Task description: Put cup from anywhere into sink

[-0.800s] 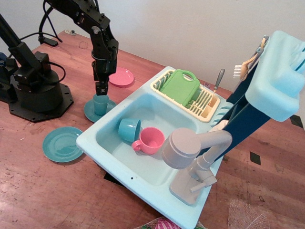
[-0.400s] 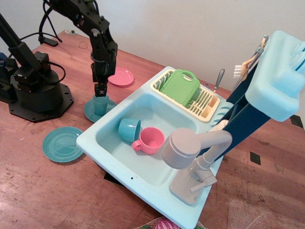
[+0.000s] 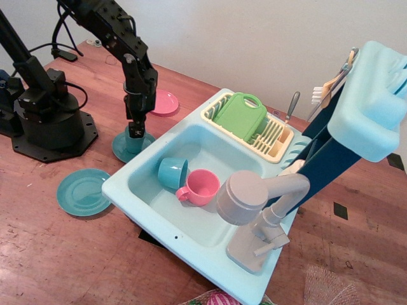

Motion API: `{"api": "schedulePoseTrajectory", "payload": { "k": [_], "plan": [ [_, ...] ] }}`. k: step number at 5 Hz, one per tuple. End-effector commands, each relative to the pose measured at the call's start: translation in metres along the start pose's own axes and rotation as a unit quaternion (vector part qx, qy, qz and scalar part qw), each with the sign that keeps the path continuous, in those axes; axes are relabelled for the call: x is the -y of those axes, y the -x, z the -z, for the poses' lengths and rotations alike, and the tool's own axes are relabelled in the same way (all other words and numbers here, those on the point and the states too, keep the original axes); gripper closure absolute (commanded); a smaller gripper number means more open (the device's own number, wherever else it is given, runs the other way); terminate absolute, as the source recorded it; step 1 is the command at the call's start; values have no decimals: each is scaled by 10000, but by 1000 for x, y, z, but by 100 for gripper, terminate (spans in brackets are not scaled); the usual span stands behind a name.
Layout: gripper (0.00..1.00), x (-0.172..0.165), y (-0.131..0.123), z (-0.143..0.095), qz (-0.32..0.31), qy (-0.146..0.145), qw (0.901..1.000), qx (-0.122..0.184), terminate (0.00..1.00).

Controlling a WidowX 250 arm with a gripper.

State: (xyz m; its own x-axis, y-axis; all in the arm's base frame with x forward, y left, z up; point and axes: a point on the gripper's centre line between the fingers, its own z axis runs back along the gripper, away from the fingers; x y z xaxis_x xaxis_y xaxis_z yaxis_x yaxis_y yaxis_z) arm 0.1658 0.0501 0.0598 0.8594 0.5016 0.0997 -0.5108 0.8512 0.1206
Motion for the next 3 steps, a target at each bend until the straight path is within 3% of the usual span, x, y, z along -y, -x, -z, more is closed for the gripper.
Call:
{"api": "schedulePoseTrajectory", "payload": {
  "k": [1,3],
  "plan": [
    [100,4,-5,6,0,43,9999,91,0],
    [100,-2,-16,-8,77,-66,9997,201,0]
  ]
}}
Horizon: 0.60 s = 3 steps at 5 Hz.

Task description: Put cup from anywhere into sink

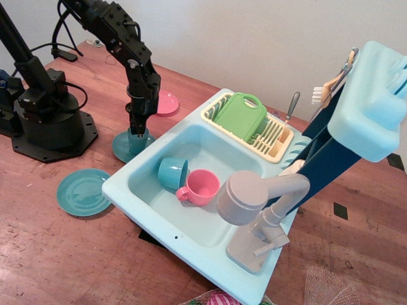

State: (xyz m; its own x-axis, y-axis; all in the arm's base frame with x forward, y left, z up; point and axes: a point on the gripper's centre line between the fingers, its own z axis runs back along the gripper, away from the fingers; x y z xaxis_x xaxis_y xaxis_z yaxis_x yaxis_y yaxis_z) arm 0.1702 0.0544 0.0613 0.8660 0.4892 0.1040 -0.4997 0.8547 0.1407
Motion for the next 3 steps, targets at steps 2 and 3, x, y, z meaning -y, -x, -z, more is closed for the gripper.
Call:
{"api": "schedulePoseTrajectory", "payload": {
  "k": [2,3],
  "plan": [
    [100,3,-17,-9,321,4,9995,75,0],
    [100,-10,-29,-33,475,-137,9986,210,0]
  ]
}}
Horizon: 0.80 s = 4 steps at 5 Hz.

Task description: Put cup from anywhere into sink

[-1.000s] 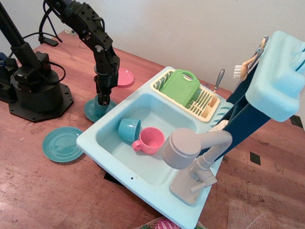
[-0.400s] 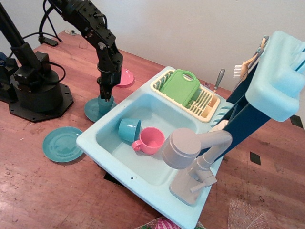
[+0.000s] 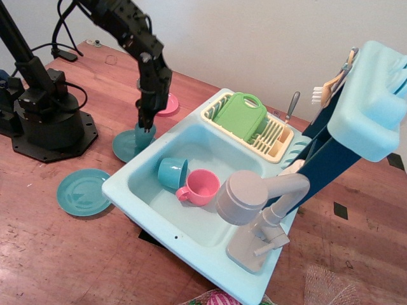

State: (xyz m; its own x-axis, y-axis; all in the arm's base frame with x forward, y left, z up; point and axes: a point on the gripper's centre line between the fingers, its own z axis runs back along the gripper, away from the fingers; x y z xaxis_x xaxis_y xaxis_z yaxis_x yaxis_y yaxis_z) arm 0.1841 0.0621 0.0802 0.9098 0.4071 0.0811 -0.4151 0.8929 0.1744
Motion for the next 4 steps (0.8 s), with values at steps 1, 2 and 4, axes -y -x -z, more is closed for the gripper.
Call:
{"api": "schedulePoseTrajectory", "payload": {
  "k": [1,2,4],
  "plan": [
    [100,-45,-34,-60,307,-407,9979,397,0],
    [100,-48,-64,-109,451,-556,9947,736,0],
    [100,3,-149,-122,1389,-235,9821,1249,0]
  ]
}}
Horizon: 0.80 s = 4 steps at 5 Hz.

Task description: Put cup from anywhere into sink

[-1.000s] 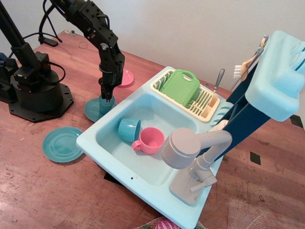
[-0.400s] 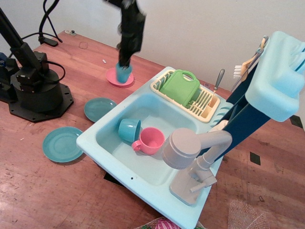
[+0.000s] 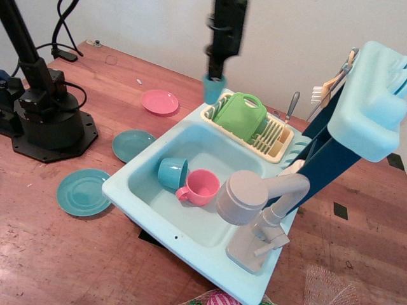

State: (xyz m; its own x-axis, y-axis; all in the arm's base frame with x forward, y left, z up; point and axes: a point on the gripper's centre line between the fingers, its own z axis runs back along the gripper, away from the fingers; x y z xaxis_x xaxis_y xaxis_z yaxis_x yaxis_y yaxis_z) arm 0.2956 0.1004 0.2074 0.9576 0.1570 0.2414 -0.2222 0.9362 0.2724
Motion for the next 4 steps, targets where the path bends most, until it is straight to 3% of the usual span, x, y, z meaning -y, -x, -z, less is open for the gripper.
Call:
{"api": "schedulePoseTrajectory", "payload": {
  "k": [1,2,3,4],
  "plan": [
    [100,35,-60,16,399,265,9986,240,0],
    [100,44,-60,25,456,418,9978,232,0],
    [100,57,-52,32,783,883,9930,17,0],
    [100,66,-28,43,844,1408,9863,166,0]
  ]
}}
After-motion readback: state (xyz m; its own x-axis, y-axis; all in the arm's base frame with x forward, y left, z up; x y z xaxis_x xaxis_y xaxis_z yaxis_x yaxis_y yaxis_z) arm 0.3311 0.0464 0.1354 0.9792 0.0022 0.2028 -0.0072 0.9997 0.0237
